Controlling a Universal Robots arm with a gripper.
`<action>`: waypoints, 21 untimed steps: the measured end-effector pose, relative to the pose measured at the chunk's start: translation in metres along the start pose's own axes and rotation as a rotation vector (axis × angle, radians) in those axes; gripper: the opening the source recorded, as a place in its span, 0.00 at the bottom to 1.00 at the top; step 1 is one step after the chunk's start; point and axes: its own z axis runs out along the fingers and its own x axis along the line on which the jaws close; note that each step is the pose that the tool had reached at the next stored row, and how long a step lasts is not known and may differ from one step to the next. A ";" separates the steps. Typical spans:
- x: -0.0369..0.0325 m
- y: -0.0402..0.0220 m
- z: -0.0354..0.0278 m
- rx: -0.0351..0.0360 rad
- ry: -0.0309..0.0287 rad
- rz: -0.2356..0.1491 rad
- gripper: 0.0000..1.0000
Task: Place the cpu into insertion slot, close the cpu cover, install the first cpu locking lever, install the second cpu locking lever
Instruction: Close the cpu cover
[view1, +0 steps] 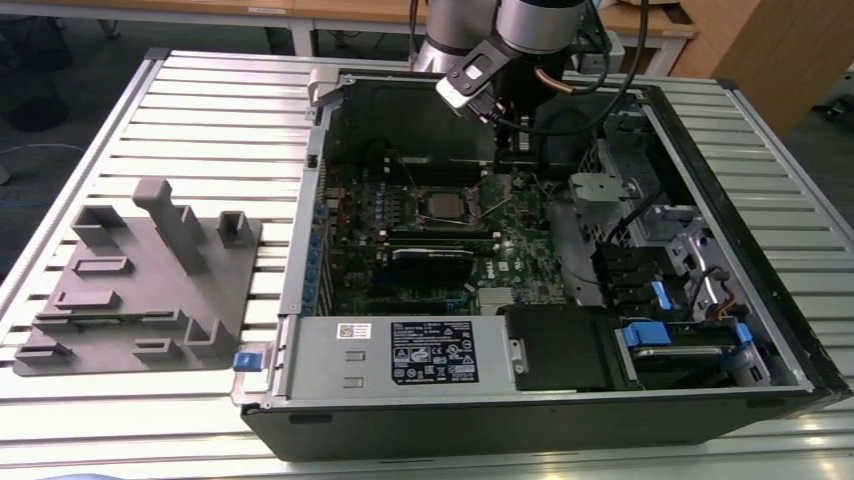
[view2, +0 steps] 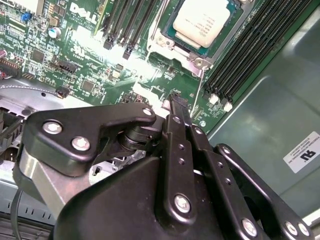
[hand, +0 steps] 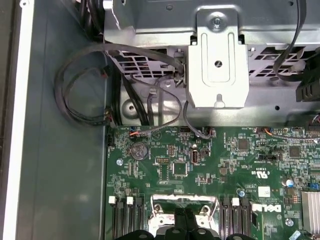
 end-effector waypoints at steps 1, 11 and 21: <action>0.0000 0.0000 0.0000 0.0000 0.0000 0.000 0.11; 0.0002 0.0068 0.0004 0.0000 0.0000 0.000 0.11; 0.0009 0.0245 0.0015 0.0000 0.0000 0.000 0.11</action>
